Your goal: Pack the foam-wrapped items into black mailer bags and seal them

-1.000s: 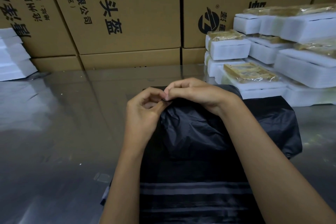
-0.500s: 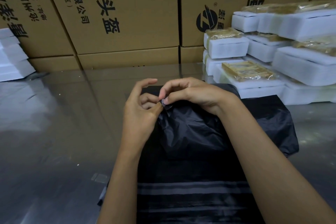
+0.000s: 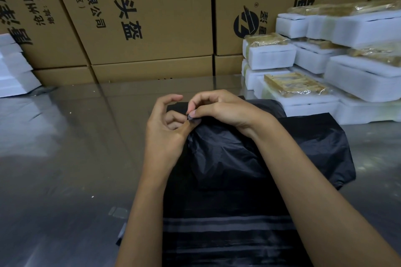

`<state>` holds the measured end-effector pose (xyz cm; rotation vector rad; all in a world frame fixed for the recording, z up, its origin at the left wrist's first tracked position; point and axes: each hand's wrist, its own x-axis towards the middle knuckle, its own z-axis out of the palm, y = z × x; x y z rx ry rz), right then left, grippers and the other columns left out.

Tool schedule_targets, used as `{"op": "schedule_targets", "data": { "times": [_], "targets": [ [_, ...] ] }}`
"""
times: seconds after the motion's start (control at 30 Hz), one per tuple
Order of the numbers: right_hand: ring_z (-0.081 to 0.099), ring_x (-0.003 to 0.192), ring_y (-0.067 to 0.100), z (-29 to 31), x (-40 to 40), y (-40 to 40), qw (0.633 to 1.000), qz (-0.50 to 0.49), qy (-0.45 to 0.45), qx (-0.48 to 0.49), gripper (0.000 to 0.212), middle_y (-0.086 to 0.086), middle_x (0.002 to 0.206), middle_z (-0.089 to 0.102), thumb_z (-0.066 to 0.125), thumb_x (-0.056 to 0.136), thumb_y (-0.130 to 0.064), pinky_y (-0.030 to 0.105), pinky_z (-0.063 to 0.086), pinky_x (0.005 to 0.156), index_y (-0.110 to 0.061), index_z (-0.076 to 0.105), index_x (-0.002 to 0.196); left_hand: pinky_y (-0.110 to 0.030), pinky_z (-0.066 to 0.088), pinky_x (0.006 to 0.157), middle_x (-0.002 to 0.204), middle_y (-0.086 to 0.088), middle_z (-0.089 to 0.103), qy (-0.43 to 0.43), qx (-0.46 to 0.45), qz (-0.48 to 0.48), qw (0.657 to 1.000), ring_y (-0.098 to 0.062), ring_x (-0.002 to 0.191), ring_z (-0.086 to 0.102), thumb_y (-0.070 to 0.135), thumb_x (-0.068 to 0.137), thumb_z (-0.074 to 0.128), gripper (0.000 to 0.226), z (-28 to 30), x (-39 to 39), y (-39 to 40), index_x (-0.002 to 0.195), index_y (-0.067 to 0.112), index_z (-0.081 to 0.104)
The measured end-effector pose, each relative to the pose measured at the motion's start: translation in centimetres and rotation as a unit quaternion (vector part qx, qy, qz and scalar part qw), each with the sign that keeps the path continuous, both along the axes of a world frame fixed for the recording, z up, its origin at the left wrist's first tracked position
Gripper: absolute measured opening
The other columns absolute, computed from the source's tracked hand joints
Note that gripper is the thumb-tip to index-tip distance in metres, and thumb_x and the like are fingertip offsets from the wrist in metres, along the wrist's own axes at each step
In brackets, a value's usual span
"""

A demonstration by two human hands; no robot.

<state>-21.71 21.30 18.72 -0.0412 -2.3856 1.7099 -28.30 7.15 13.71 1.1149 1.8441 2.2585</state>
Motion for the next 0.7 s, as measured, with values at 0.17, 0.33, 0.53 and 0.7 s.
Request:
{"op": "schedule_targets", "data": {
  "times": [0.17,0.33,0.53,0.7],
  "targets": [
    [0.064,0.087,0.008,0.11,-0.42,-0.19,0.998,-0.053,-0.022,0.007,0.018,-0.008,0.082,0.072,0.066,0.09,-0.012,0.024,0.048,0.087,-0.023,0.072,0.077,-0.017,0.048,0.06,0.062,0.003,0.061,0.006,-0.01,0.008,1.0,-0.007,0.058,0.059,0.004,0.082,0.077,0.045,-0.24,-0.28,-0.04,0.115,0.025,0.055],
    [0.061,0.076,0.003,0.43,-0.1,0.67,0.995,-0.104,-0.002,-0.007,0.015,-0.008,0.081,0.07,0.063,0.093,-0.012,0.018,0.044,0.075,-0.022,0.069,0.084,-0.018,0.049,0.061,0.062,0.005,0.061,0.004,-0.021,0.018,1.0,-0.007,0.059,0.06,0.008,0.082,0.078,0.039,-0.48,-0.49,-0.12,0.111,0.025,0.057],
    [0.068,0.091,0.007,0.18,0.1,0.35,0.997,-0.073,-0.016,-0.011,0.009,0.0,0.098,0.077,0.07,0.091,-0.016,0.021,0.051,0.088,-0.017,0.078,0.094,-0.018,0.048,0.06,0.063,0.006,0.061,-0.013,-0.008,0.017,1.0,-0.006,0.059,0.058,0.006,0.08,0.079,0.038,-0.37,-0.41,0.07,0.096,0.024,0.05],
    [0.068,0.096,0.008,0.21,0.47,0.45,1.0,-0.003,-0.023,0.006,0.021,0.007,0.1,0.077,0.069,0.087,-0.005,0.019,0.051,0.093,-0.009,0.077,0.106,-0.038,0.051,0.073,0.065,0.004,0.064,-0.024,-0.016,0.003,1.0,-0.019,0.066,0.06,-0.001,0.079,0.078,0.045,-0.34,-0.3,0.11,0.097,0.025,0.047]
  ]
}}
